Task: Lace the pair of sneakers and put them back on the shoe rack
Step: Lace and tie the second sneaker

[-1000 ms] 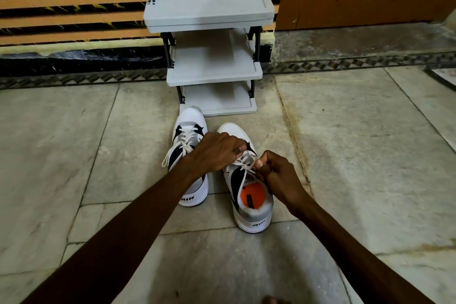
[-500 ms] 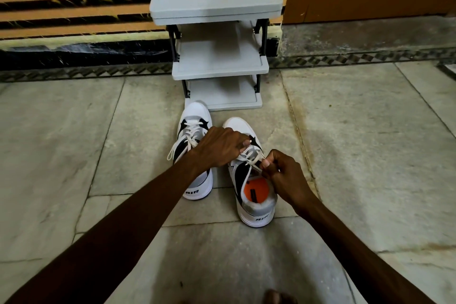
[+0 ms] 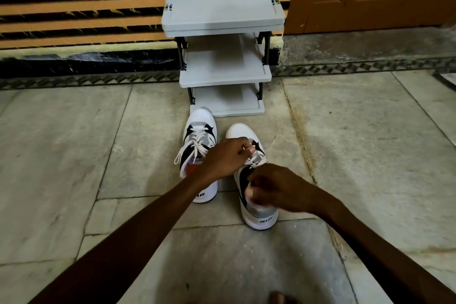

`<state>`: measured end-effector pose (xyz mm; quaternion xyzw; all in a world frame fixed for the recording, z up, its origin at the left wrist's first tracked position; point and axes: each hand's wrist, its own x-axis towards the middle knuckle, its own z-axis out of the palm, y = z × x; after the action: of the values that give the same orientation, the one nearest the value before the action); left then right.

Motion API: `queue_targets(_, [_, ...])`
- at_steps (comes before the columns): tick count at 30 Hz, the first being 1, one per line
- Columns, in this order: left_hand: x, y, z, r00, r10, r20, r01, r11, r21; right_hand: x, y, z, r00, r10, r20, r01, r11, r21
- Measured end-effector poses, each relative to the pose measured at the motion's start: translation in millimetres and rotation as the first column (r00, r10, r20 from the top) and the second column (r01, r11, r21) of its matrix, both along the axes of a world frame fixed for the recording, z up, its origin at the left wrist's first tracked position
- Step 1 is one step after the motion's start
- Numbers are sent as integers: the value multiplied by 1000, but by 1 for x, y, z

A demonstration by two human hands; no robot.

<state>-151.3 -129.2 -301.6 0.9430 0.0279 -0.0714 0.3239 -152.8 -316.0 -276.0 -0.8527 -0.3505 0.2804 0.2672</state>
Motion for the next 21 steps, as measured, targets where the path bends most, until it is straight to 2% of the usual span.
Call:
queue_targets(1, [-3, 4, 1, 1000, 28, 5, -28, 1000, 1, -6, -2, 2, 992, 109, 66, -100, 987, -124])
queue_targets(3, [-12, 13, 2, 996, 87, 30, -89, 995, 38, -18, -2, 1, 935, 251, 252, -163, 932, -325])
queue_targets(5, [-24, 21, 3, 988, 138, 69, -146, 983, 116, -27, 0, -5, 866, 304, 396, -146, 913, -381])
queue_targets(9, [-48, 35, 6, 974, 153, 169, -206, 907, 366, -30, 10, -15, 831, 260, 493, -117, 946, -301])
queue_targets(13, [-59, 41, 7, 989, 135, 53, -143, 843, 518, -17, 32, -22, 832, 219, 510, -96, 962, -256])
queue_targets(17, [-62, 42, 6, 990, 136, -43, -95, 850, 518, -1, 50, -22, 867, 177, 465, -68, 968, -241])
queue_targets(21, [-63, 43, -1, 985, 167, -36, -135, 893, 430, 6, 58, -23, 868, 177, 464, -64, 967, -248])
